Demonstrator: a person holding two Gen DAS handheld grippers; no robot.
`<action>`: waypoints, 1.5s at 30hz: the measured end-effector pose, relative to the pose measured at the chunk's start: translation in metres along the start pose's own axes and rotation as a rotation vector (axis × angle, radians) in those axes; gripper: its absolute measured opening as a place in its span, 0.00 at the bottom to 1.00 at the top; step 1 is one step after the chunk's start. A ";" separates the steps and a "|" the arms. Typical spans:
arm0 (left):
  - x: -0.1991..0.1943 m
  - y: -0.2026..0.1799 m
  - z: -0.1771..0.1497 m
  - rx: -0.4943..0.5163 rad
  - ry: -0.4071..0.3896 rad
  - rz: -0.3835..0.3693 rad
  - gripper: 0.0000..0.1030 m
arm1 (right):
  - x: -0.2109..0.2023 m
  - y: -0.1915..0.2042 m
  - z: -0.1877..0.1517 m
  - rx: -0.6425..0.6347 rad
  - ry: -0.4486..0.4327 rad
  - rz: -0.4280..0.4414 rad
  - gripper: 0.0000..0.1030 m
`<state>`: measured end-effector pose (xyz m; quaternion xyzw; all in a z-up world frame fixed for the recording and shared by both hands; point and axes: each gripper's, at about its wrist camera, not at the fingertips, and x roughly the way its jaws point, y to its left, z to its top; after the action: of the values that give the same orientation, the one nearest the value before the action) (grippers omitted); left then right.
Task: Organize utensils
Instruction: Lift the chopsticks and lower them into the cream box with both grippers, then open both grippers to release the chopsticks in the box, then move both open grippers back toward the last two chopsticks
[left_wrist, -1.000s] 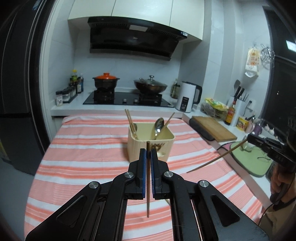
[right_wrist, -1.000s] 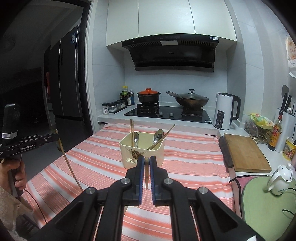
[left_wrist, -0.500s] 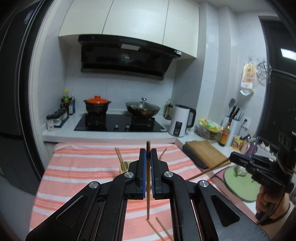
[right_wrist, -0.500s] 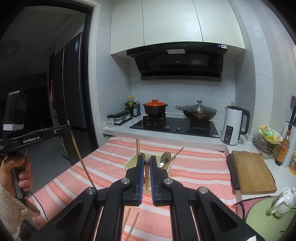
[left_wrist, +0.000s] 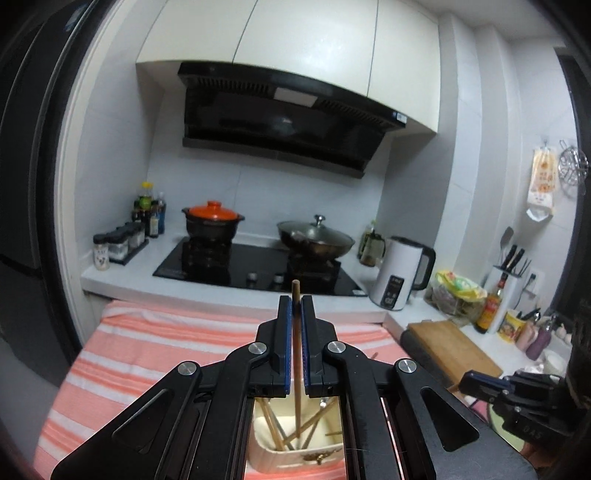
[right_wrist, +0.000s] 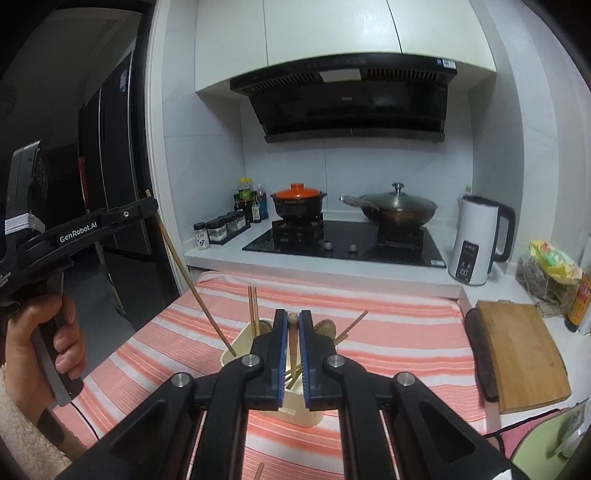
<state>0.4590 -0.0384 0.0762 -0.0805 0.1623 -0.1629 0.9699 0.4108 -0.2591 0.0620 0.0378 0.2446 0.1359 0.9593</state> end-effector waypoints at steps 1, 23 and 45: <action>0.009 0.003 -0.006 -0.004 0.026 0.000 0.02 | 0.009 -0.004 -0.002 0.018 0.021 0.003 0.06; 0.008 0.039 -0.121 -0.005 0.387 0.024 0.94 | 0.037 -0.042 -0.055 0.151 0.032 0.033 0.64; -0.102 0.009 -0.294 -0.076 0.503 0.101 0.94 | -0.060 0.000 -0.293 -0.070 0.308 -0.105 0.67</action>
<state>0.2704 -0.0254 -0.1712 -0.0656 0.4081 -0.1230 0.9022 0.2198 -0.2737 -0.1679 -0.0295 0.3857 0.0983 0.9169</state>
